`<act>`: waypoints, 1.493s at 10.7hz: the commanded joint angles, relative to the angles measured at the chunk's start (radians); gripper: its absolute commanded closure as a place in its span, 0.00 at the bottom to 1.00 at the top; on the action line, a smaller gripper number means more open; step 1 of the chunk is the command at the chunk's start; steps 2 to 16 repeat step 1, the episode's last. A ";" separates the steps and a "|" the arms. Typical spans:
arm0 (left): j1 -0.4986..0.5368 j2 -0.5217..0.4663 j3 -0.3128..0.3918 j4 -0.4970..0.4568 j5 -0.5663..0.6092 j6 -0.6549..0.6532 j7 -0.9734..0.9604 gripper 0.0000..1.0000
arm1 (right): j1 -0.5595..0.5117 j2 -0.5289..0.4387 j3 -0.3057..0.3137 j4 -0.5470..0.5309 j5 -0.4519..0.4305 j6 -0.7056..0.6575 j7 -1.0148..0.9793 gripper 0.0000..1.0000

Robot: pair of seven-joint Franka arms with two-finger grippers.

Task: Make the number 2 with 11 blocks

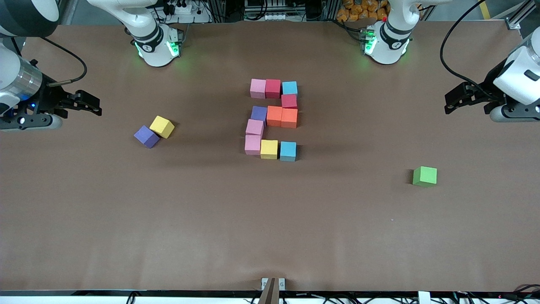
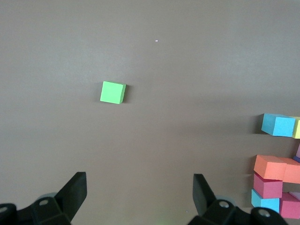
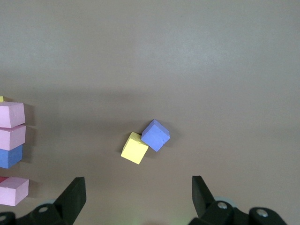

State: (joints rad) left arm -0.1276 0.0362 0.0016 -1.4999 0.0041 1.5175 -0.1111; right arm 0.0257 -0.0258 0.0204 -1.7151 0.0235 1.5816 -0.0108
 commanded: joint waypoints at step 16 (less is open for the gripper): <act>-0.007 0.005 0.011 0.024 -0.010 -0.026 0.013 0.00 | 0.005 -0.031 0.000 -0.026 0.009 -0.005 0.017 0.00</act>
